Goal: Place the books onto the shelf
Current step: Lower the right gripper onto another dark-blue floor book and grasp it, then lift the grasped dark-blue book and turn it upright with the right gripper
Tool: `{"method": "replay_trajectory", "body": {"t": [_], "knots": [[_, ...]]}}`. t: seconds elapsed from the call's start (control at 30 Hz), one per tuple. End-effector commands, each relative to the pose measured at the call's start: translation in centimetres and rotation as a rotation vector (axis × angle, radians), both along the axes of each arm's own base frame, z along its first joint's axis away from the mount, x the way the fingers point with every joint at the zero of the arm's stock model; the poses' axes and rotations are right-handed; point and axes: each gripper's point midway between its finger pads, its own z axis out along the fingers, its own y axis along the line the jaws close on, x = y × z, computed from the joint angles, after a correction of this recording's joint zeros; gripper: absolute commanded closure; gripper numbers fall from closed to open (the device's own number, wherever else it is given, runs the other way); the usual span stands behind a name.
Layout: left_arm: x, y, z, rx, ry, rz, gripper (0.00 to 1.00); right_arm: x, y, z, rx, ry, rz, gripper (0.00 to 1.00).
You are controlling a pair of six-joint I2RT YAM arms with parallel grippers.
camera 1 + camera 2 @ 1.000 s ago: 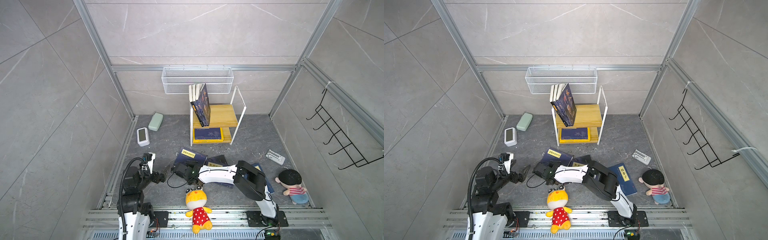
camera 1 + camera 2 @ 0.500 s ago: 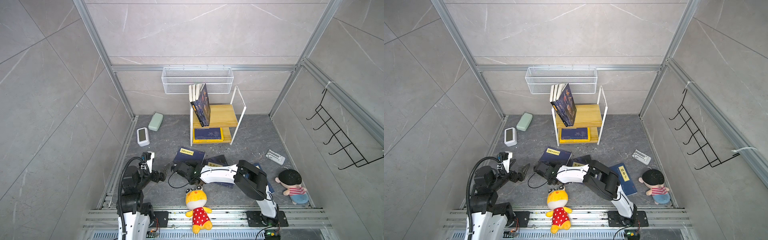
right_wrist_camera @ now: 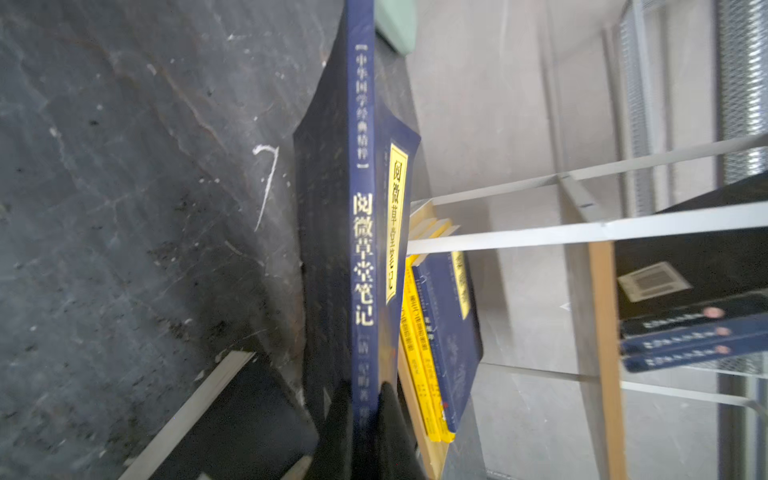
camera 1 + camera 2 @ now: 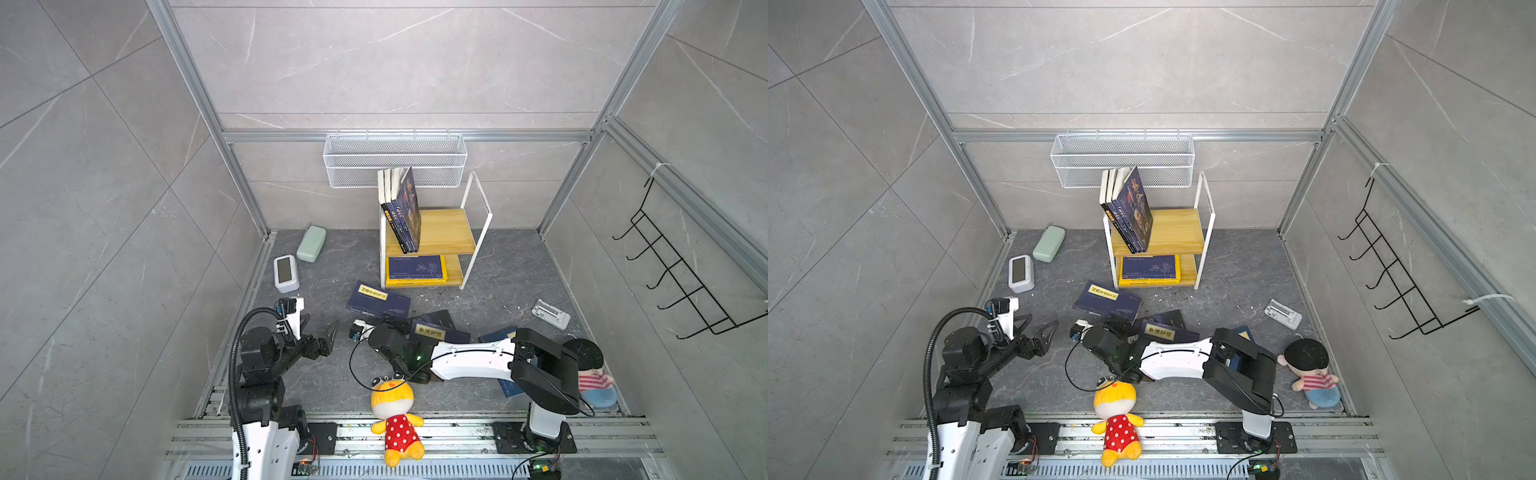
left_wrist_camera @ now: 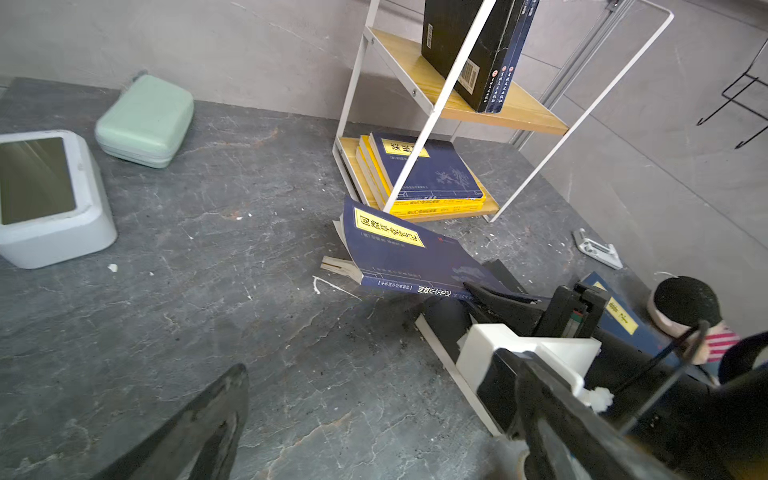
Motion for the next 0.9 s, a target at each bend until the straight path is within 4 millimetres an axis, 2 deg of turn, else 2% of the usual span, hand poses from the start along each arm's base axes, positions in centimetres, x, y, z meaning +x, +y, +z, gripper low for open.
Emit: {"method": "replay_trajectory", "body": {"t": [0.0, 0.13, 0.33, 0.5, 0.63, 0.77, 0.87], "knots": [[-0.7, -1.8, 2.4, -0.105, 0.006, -0.090, 0.00, -0.4, 0.3, 4.8, 0.119, -0.164, -0.019, 1.00], [-0.8, -3.2, 2.7, -0.276, 0.127, -0.145, 0.00, -1.5, 0.3, 6.6, 0.144, -0.281, -0.018, 1.00], [0.3, -3.8, 2.3, -0.479, 0.225, -0.139, 0.00, -2.5, 1.4, 6.8, 0.125, -0.340, 0.020, 1.00], [0.3, -4.0, 0.8, -0.491, 0.284, -0.131, 0.01, -2.9, 1.9, 7.3, 0.147, -0.367, 0.030, 1.00], [0.9, -3.9, 0.8, -0.488, 0.280, -0.121, 0.02, -3.9, 2.4, 7.6, 0.164, -0.380, 0.071, 1.00], [1.7, -3.5, 0.9, -0.481, 0.271, -0.091, 0.11, -6.0, 3.7, 7.3, 0.135, -0.414, 0.174, 1.00], [1.9, -3.4, 1.3, -0.461, 0.243, -0.086, 0.18, -6.7, 4.1, 6.7, 0.116, -0.436, 0.212, 1.00]]}}
